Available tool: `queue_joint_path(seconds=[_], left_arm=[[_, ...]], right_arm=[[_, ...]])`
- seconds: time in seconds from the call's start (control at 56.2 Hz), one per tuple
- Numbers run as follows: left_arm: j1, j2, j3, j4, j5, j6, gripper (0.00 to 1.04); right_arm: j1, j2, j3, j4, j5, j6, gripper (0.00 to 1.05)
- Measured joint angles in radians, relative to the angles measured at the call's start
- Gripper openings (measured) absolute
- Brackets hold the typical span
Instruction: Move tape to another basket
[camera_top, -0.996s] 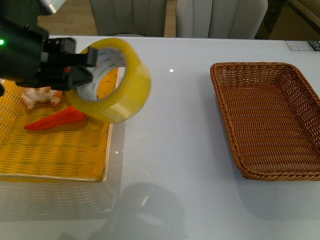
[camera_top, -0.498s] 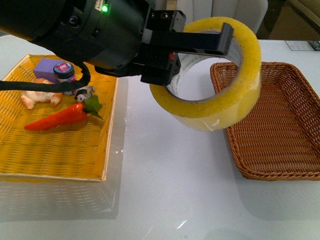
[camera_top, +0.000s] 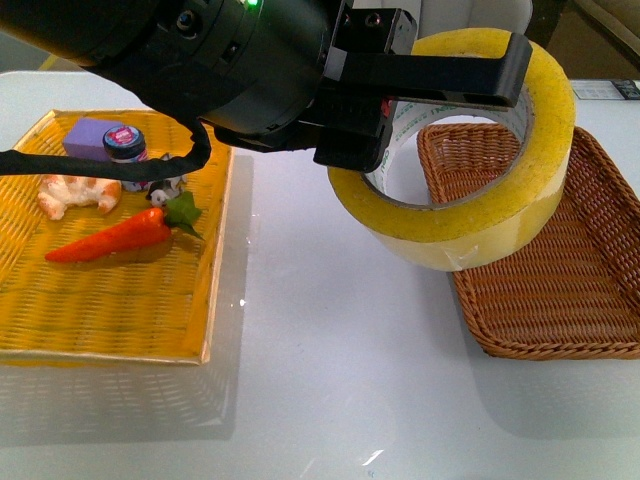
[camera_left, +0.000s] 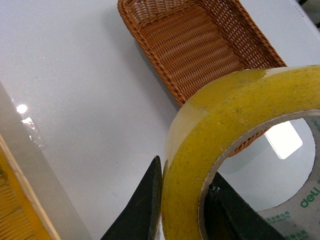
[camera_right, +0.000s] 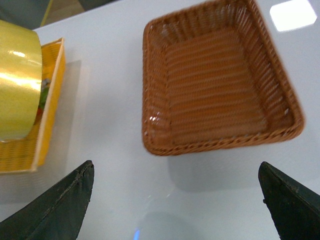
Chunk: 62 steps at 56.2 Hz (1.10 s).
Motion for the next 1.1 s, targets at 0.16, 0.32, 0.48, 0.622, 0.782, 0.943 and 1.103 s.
queue_joint_path(seconds=[0.16, 0.32, 0.48, 0.622, 0.782, 0.943, 1.103], left_arm=[[-0.003, 0.000, 0.008, -0.010, -0.007, 0.000, 0.15], [-0.005, 0.000, 0.017, -0.016, -0.001, 0.000, 0.15], [-0.006, 0.000, 0.026, -0.023, 0.002, 0.000, 0.15], [-0.008, 0.000, 0.030, -0.024, 0.003, -0.001, 0.15], [-0.010, 0.000, 0.035, -0.028, 0.005, -0.001, 0.15], [-0.013, 0.000, 0.039, -0.029, 0.008, -0.005, 0.15], [-0.014, 0.000, 0.041, -0.035, 0.017, -0.008, 0.15]], right_arm=[[0.137, 0.148, 0.042, 0.217, -0.065, 0.194, 0.96], [0.259, 0.365, 0.036, 0.522, -0.110, 0.323, 0.96], [0.267, 0.510, 0.036, 0.665, -0.145, 0.377, 0.96], [0.249, 0.611, 0.036, 0.754, -0.167, 0.408, 0.96], [0.236, 0.703, 0.036, 0.843, -0.187, 0.436, 0.96], [0.231, 0.790, 0.036, 0.942, -0.208, 0.468, 0.96], [0.230, 0.851, 0.037, 1.017, -0.213, 0.491, 0.96]])
